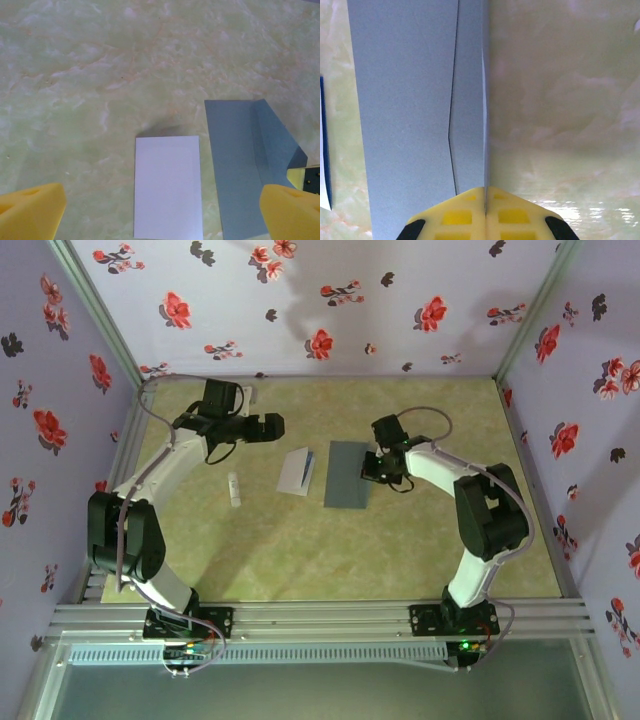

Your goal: Place the letter into the envelope and seal it

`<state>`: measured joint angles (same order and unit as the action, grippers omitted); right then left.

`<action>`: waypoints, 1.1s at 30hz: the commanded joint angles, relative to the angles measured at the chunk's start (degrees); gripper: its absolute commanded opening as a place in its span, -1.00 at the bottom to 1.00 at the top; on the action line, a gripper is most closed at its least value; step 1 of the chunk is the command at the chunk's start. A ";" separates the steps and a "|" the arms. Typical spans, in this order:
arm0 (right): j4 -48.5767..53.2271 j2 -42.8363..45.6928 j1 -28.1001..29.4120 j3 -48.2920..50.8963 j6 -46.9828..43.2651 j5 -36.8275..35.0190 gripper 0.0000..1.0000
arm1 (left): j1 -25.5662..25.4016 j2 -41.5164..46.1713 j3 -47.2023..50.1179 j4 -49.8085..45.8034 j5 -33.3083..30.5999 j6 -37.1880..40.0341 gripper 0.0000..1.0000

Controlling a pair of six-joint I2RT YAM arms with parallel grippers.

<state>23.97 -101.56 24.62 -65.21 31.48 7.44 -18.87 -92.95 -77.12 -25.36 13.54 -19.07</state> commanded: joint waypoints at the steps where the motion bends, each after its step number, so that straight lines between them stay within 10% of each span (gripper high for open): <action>1: -0.56 0.86 1.15 0.39 2.29 -2.17 -1.00 | -0.44 -0.24 -0.91 -0.30 0.41 0.23 0.99; 13: 0.68 -1.38 2.18 -1.22 2.36 -2.03 -0.98 | -0.64 -0.64 -0.82 -0.21 0.51 0.09 0.99; 33: 7.26 6.95 2.54 -7.85 -0.05 -6.26 0.46 | -0.06 2.45 0.43 1.23 -1.21 0.66 0.99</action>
<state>28.86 -98.56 26.89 -70.72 31.64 2.96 -19.25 -93.01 -77.10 -25.26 13.47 -19.07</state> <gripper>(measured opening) 0.704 0.997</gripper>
